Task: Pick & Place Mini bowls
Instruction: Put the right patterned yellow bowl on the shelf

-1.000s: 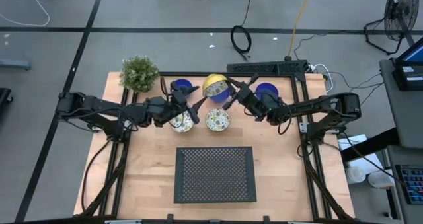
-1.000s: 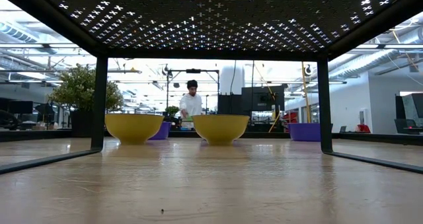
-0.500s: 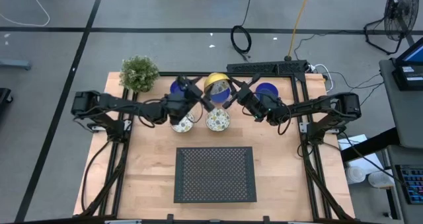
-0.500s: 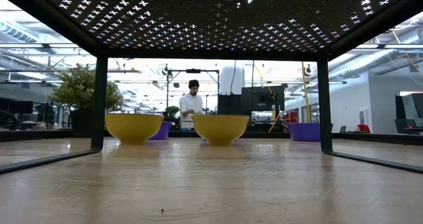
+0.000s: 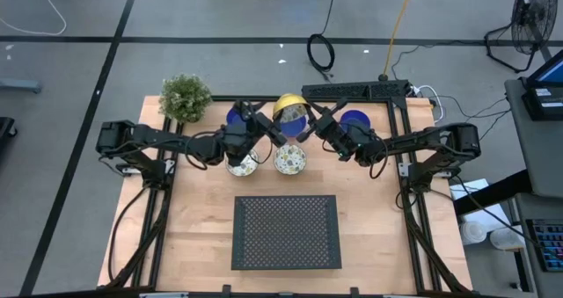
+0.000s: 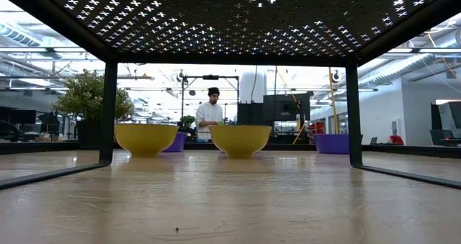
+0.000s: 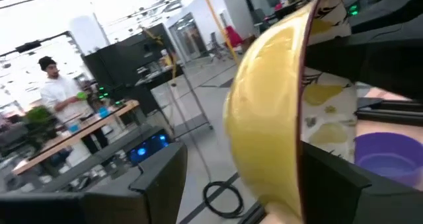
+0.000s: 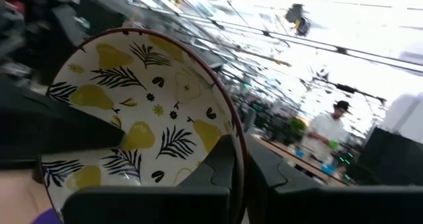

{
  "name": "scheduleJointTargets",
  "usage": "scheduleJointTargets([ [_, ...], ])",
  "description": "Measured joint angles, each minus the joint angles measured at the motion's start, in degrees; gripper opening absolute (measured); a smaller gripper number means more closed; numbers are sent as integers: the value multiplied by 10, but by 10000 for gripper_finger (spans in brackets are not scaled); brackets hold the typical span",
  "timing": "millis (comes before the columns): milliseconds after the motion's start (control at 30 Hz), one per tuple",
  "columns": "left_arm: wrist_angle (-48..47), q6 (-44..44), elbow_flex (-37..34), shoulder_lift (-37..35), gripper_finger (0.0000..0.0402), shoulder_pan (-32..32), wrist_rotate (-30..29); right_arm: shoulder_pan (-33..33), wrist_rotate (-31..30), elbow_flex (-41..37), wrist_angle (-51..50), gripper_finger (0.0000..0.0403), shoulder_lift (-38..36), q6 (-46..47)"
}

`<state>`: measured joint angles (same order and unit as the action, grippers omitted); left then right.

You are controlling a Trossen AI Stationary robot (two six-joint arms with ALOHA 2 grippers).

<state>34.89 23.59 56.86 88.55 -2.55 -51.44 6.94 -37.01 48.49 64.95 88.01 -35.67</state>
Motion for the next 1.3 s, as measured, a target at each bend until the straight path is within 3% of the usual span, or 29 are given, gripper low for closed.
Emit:
scheduleJointTargets([
  [200, -14, -19, 0, 0, 198, 0, 25, 0, 24, 0, 0, 4, 0, -13],
  [467, -14, -38, 1, -1, 40, -2, 6, -3, 25, 0, -2, 11, 0, -13],
  [600, -23, -31, 0, -4, 37, -2, 9, -5, 23, -1, -10, 44, 0, 2],
  [900, -103, -45, -1, -44, 35, 0, 32, -16, 19, 0, -81, 178, -10, 80],
  [1100, -162, -55, -2, -83, 35, 1, 33, -35, 10, 0, -195, 249, -52, 112],
  [1300, -283, -89, 9, -156, 34, 1, 45, -38, -4, -5, -363, 273, -139, 153],
])
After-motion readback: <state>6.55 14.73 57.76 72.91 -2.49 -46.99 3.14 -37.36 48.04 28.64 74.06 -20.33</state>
